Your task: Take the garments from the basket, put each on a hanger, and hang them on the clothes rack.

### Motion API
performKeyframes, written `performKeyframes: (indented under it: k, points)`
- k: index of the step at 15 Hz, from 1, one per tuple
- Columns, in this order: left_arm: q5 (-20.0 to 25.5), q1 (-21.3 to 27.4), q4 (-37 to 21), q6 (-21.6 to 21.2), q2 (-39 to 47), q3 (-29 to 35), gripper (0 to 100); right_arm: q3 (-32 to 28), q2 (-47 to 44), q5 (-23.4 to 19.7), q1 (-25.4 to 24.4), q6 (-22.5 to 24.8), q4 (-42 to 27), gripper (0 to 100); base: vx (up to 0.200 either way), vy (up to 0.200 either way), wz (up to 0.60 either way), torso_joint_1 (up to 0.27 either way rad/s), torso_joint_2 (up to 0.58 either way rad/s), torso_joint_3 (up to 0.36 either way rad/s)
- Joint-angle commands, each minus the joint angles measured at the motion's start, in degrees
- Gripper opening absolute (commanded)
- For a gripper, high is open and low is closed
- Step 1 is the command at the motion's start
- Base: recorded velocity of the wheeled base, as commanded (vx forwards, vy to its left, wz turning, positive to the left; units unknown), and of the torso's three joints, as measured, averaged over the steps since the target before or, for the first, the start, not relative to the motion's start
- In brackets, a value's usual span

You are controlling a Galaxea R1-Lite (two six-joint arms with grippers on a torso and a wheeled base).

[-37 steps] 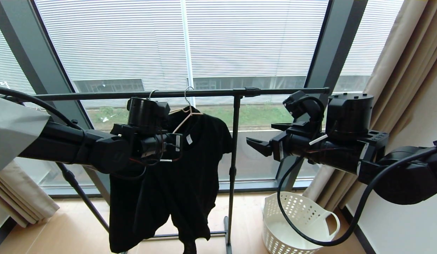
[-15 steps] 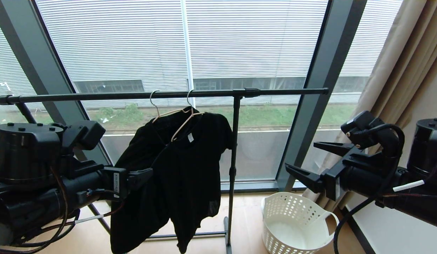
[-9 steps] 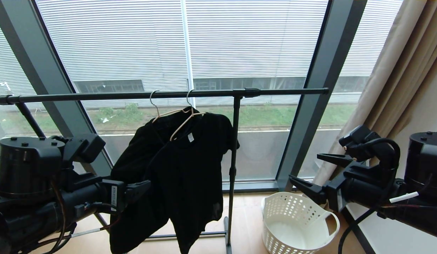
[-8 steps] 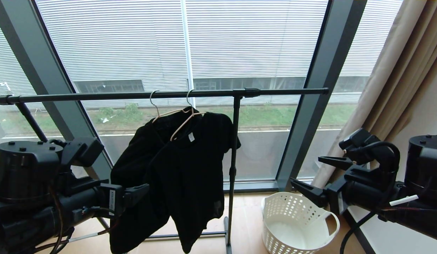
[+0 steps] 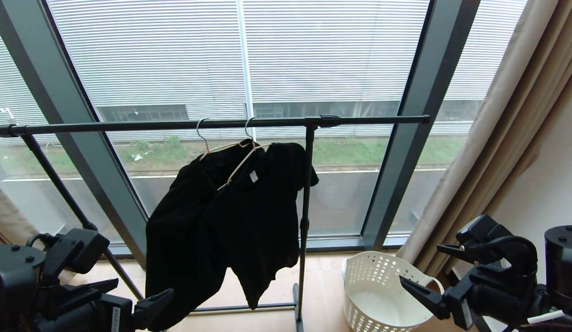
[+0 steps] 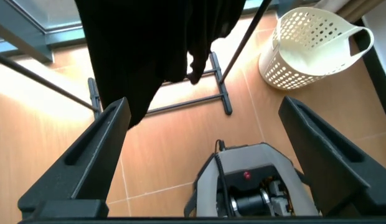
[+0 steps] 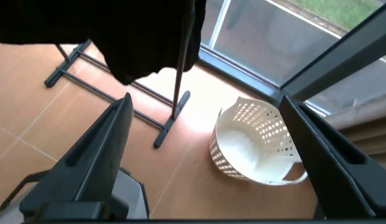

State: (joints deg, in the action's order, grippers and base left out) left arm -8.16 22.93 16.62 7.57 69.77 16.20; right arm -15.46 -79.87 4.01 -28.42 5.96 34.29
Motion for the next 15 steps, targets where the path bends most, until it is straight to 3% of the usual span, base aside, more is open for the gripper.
performKeyframes:
  k: [1, 4, 9, 13, 15]
  points:
    - [-0.02, 0.01, 0.17, 0.16, -2.62, -3.72, 100, 4.3, 2.09, 0.3, -0.06, 0.02, -0.01, 100, 0.0, 0.0, 0.0, 0.0, 0.0, 0.0]
    - [0.07, 0.01, 0.44, -0.01, -7.1, -8.12, 100, 8.6, 5.17, 0.56, -0.59, 0.02, -0.1, 100, 0.0, 0.0, 0.0, 0.0, 0.0, 0.0]
    - [0.16, 0.01, -0.53, -0.54, -20.81, -16.2, 100, 15.46, 12.55, 4.69, -6.3, -0.07, -1.25, 100, 0.0, 0.0, 0.0, 0.0, 0.0, 0.0]
    - [0.95, 0.89, -13.19, -1.77, -33.12, -16.2, 100, 15.46, 23.18, 6.89, -7.36, -0.25, -10.91, 100, 0.0, 0.0, 0.0, 0.0, 0.0, 0.0]
    - [-0.11, -1.57, -14.68, -1.95, -34.96, -16.2, 100, 15.46, 29.42, 9.26, -7.27, -0.16, -16.63, 100, 0.0, 0.0, 0.0, 0.0, 0.0, 0.0]
